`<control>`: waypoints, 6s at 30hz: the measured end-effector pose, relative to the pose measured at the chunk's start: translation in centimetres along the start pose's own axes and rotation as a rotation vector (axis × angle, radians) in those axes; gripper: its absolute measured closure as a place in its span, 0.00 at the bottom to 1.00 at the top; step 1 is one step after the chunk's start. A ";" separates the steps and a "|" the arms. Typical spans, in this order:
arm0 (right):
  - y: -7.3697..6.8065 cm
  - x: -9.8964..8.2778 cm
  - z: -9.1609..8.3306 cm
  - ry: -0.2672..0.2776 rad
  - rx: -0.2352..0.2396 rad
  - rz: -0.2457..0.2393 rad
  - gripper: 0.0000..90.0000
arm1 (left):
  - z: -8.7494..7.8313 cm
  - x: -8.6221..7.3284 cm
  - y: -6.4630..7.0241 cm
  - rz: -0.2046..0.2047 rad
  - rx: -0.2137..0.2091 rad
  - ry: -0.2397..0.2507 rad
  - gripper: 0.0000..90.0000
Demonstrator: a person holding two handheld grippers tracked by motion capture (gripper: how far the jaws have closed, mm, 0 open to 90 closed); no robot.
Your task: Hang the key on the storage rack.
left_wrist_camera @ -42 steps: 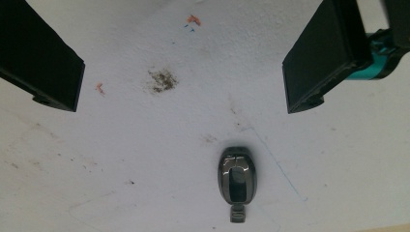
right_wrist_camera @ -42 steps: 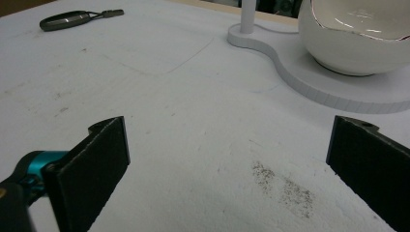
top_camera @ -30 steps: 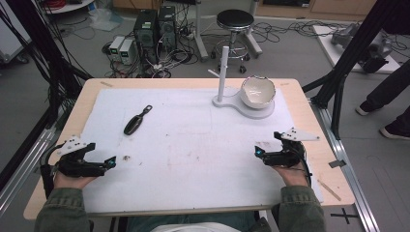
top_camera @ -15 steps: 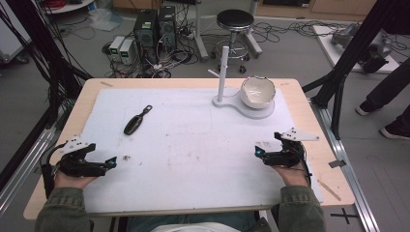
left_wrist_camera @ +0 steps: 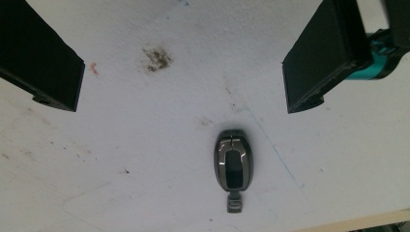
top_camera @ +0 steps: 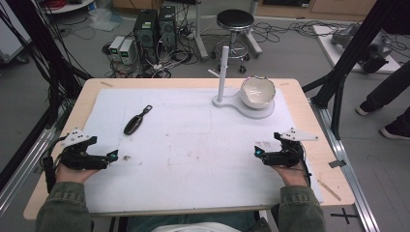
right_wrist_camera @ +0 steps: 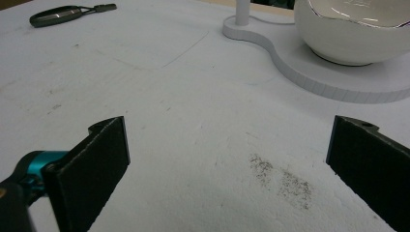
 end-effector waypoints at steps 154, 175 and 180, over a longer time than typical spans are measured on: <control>0.6 -0.7 0.8 -0.066 -0.037 -0.025 0.01 | 19.4 6.9 -4.4 0.085 -0.054 -0.678 0.92; 0.6 -0.6 0.9 -0.057 -0.025 -0.023 0.01 | 17.7 8.4 -3.5 0.144 -0.069 -0.700 0.93; 0.6 -0.5 0.9 -0.057 -0.024 -0.020 0.01 | 16.3 9.7 -3.2 0.161 -0.088 -0.684 0.92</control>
Point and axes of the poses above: each handheld gripper's, and its own axes: z roughly forward along the jaws, x roughly out of its top, y roughly to its right, the point moved 8 cm from there along z, roughly forward along the jaws, and after that the axes turned 1 degree about -z, right-handed, at the moved point
